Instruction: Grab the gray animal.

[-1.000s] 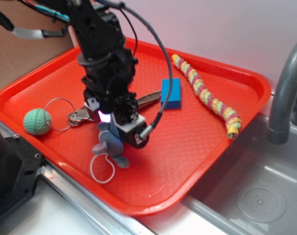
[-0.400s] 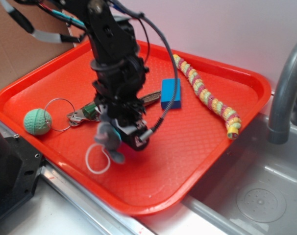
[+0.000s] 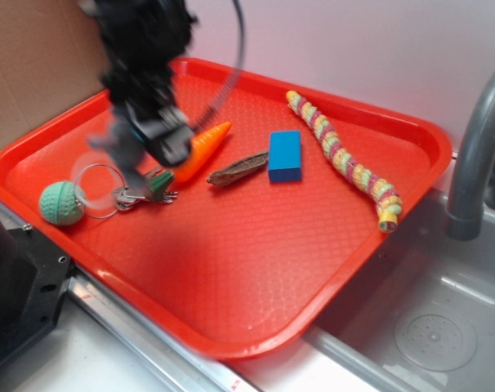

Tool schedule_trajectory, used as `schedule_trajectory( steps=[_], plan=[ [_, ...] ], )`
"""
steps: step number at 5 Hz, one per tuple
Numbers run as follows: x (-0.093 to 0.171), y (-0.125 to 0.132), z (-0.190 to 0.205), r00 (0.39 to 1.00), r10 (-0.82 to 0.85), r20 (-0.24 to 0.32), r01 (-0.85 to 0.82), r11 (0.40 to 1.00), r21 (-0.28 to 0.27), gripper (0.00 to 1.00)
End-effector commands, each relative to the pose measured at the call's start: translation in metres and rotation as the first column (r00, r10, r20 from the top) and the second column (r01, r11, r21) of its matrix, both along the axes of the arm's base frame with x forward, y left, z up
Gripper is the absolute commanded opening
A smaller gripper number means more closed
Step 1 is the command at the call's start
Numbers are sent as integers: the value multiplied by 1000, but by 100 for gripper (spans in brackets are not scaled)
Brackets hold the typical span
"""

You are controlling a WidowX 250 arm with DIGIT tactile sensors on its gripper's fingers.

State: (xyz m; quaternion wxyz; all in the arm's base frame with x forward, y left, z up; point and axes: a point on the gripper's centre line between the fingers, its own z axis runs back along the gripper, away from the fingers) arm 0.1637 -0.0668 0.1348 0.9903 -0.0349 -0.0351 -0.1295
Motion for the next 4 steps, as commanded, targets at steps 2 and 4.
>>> schedule_trajectory(
  steps=[2, 4],
  plan=[
    [2, 82, 80, 999, -41, -4, 41, 999, 30, 0],
    [46, 60, 91, 998, -70, 0, 69, 992, 103, 0]
  ],
)
